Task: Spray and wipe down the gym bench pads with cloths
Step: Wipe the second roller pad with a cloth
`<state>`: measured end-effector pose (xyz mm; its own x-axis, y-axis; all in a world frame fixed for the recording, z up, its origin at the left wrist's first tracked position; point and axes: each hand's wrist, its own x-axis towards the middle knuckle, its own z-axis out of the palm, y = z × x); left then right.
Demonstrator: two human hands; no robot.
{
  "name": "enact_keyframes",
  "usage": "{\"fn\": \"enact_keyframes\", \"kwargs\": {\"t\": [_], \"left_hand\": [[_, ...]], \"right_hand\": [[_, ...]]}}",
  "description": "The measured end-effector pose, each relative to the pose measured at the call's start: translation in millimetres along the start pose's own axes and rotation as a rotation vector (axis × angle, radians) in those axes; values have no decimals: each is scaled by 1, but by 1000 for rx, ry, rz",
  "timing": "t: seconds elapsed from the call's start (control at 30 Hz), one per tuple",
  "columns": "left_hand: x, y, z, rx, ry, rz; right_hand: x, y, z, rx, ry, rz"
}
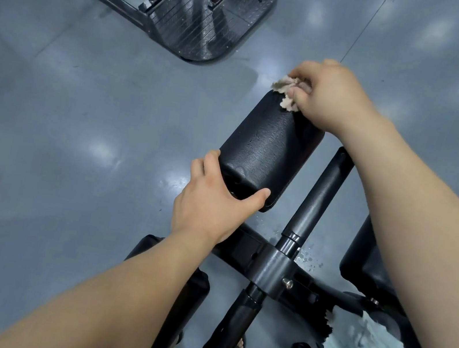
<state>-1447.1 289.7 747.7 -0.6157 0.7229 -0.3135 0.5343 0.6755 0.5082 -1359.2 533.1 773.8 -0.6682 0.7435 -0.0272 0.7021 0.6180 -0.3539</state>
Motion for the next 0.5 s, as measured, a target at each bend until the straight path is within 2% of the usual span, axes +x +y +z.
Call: {"fn": "enact_keyframes", "kwargs": {"t": [0.17, 0.4, 0.5], "left_hand": [[-1, -1, 0, -21, 12, 13], [0, -1, 1, -50, 35, 13], [1, 0, 2, -45, 38, 4]], "right_hand": [[-7, -13, 6, -96, 14, 63], [-55, -37, 4, -53, -136, -236], [-55, -32, 4, -22, -134, -252]]}}
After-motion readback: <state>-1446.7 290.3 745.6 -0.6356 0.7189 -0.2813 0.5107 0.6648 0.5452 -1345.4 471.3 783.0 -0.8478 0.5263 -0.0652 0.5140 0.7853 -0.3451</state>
